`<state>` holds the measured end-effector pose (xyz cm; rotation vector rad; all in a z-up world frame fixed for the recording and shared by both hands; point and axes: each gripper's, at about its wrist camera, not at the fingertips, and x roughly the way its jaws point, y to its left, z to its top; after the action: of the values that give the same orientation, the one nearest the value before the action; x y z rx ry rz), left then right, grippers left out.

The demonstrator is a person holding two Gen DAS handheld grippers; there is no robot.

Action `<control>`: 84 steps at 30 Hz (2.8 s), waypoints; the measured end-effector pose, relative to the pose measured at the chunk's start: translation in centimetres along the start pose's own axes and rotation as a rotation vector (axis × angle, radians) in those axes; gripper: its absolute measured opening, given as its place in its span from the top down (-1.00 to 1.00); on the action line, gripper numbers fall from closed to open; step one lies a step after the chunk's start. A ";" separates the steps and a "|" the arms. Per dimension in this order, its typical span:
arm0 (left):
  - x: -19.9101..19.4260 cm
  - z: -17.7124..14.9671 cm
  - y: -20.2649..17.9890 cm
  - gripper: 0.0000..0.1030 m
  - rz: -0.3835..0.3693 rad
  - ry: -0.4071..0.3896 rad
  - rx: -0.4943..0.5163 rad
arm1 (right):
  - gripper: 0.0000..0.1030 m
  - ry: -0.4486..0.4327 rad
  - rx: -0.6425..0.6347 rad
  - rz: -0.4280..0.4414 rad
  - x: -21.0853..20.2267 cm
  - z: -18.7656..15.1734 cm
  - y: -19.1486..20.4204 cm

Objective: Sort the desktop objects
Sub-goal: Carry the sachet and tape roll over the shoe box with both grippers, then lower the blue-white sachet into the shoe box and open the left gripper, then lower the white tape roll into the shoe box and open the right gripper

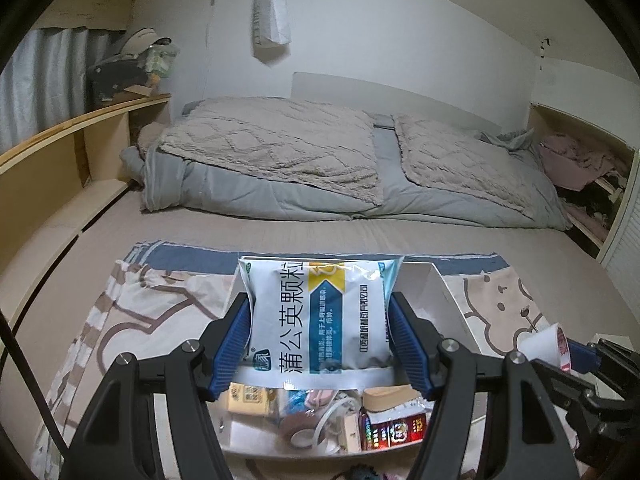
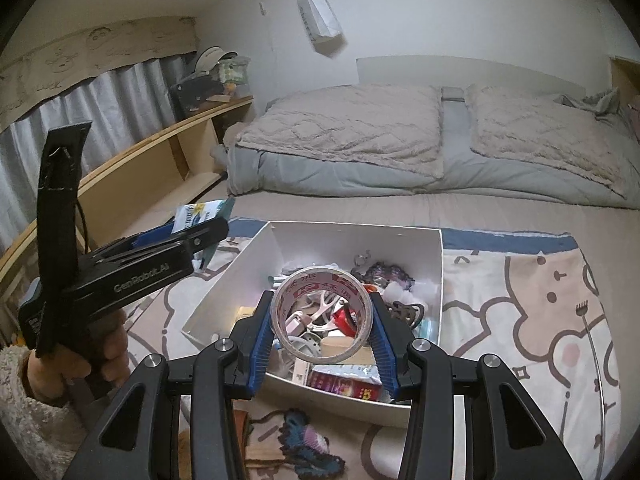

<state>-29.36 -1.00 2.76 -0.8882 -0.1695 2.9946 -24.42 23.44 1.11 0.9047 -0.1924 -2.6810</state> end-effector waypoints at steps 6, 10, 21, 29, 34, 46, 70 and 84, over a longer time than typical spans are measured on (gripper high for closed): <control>2.6 0.0 -1.1 -0.32 -0.066 0.039 -0.021 | 0.12 0.022 0.013 -0.008 0.7 -0.3 -0.7; 4.6 -0.2 -1.8 -0.32 -0.078 0.075 -0.027 | 0.12 0.031 0.013 -0.018 1.1 -0.3 -0.9; 9.7 -0.3 -3.2 -0.32 -0.084 0.147 -0.043 | 0.12 0.033 0.008 -0.016 1.1 0.0 -1.6; 13.0 -0.5 -5.5 -0.32 -0.121 0.220 -0.065 | 0.12 0.027 0.005 -0.014 0.1 -0.1 -2.4; 14.6 -1.2 -7.2 -0.32 -0.138 0.258 -0.060 | 0.12 0.037 0.005 -0.022 -0.2 -0.5 -3.2; 17.0 -2.2 -8.8 -0.30 -0.154 0.317 -0.084 | 0.12 0.042 0.018 -0.018 -0.2 -0.7 -4.5; 14.7 -1.7 -6.9 -0.73 -0.116 0.240 -0.063 | 0.12 0.045 0.059 -0.042 1.4 -0.1 -4.9; 10.2 -0.2 -2.0 -0.73 -0.045 0.106 0.001 | 0.12 0.052 0.077 -0.063 4.6 0.8 -4.3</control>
<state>-37.84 1.41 -2.69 -1.0250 -0.1832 2.8973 -29.46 25.99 -1.83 1.0183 -0.2620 -2.7210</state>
